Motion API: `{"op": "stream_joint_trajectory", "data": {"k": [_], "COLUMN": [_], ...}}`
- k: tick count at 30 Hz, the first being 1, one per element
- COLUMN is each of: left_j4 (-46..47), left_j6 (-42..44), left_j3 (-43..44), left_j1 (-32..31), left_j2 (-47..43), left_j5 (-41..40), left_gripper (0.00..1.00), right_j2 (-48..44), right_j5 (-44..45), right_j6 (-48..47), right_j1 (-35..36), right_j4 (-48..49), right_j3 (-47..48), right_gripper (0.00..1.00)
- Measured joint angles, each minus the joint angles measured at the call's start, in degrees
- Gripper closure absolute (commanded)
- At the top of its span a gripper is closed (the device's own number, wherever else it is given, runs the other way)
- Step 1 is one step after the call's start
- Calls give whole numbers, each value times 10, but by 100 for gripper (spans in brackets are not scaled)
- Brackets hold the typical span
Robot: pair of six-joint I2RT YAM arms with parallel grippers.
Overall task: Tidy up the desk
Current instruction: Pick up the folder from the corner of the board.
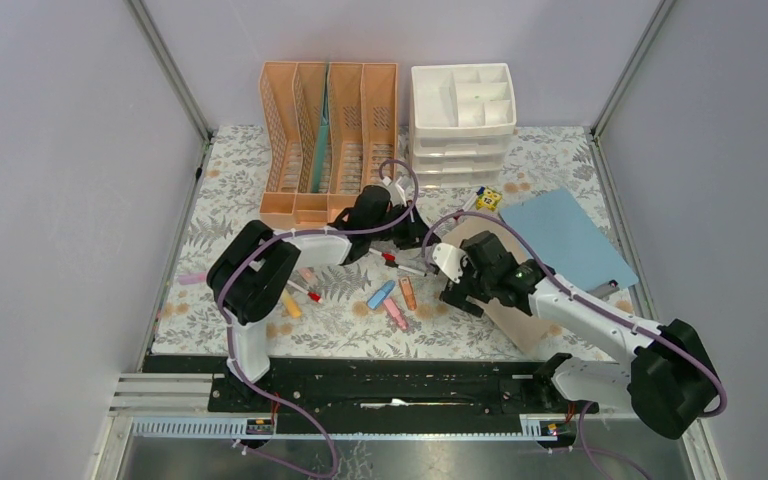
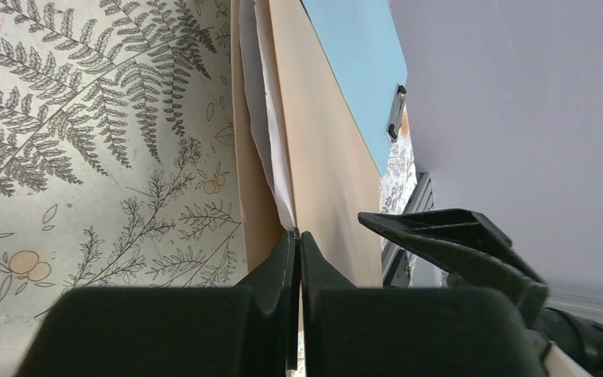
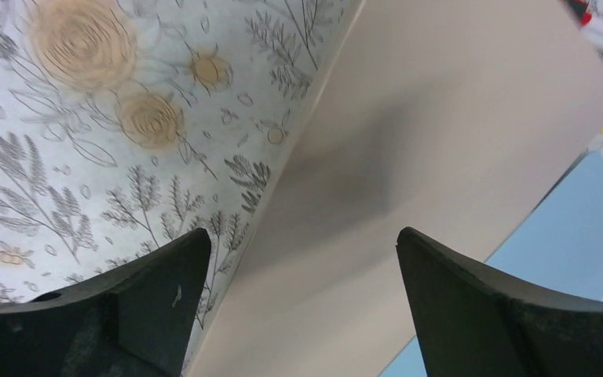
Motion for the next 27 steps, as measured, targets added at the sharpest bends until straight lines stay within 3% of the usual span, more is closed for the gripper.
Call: {"op": "stream_joint_trajectory", "data": {"k": [8,20,23,27], "left_j4": [0,1,0,-5], "left_j6": [-3,-13,-17,-15], "left_j3": [0,-8,-23,-42], "left_j1": [5,13,17,18], "left_j2": [0,-3,-12,-37], "left_j5": [1,-2,-3,-9], "left_gripper": [100,99,92,78], "right_j2": [-9,-9,-9,-12], "right_j5": [75,102,105,96], "right_j6": [0,35,42,45], "right_j1": [18,21,20,19], "right_j4": [3,-11,-20,-28], "right_j3": [-57,-45,-35,-27], "right_gripper": [33,94,100,100]}}
